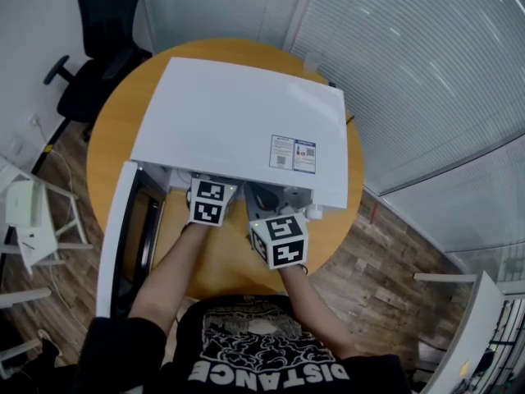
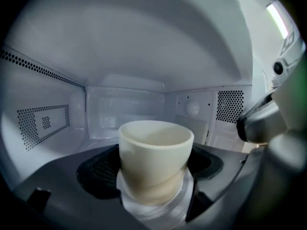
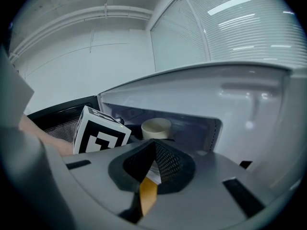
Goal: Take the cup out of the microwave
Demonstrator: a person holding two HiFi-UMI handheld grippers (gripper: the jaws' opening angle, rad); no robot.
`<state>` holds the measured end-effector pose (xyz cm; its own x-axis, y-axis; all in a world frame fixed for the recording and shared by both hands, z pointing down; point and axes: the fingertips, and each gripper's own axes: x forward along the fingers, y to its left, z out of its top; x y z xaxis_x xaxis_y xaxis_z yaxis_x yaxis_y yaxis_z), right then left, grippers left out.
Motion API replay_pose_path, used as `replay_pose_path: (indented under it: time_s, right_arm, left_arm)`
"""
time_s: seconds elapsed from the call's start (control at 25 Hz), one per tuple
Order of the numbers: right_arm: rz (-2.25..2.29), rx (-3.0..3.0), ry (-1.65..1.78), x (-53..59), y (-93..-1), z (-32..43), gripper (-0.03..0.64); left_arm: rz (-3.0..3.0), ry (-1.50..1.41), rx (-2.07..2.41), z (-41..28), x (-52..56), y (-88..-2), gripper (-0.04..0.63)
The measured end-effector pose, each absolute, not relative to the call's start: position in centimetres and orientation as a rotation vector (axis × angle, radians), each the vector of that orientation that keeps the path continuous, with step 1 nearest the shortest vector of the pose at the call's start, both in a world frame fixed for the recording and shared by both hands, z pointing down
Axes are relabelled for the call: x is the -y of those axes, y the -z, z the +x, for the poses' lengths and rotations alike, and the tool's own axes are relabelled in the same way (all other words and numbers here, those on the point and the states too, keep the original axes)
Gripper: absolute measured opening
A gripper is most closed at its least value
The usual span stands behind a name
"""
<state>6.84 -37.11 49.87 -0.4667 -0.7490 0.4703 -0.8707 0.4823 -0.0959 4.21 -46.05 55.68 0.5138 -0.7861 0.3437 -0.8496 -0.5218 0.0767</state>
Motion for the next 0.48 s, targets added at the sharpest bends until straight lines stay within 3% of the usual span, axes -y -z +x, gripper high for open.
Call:
replay_pose_path:
  time_s: [0.48]
  right_arm:
    - [1.37,2.368,-0.458,36.2,-49.7,6.6,0.015]
  left_arm:
    - [2.531,-0.382,1.375,3.9,44.4,-55.3,0.428]
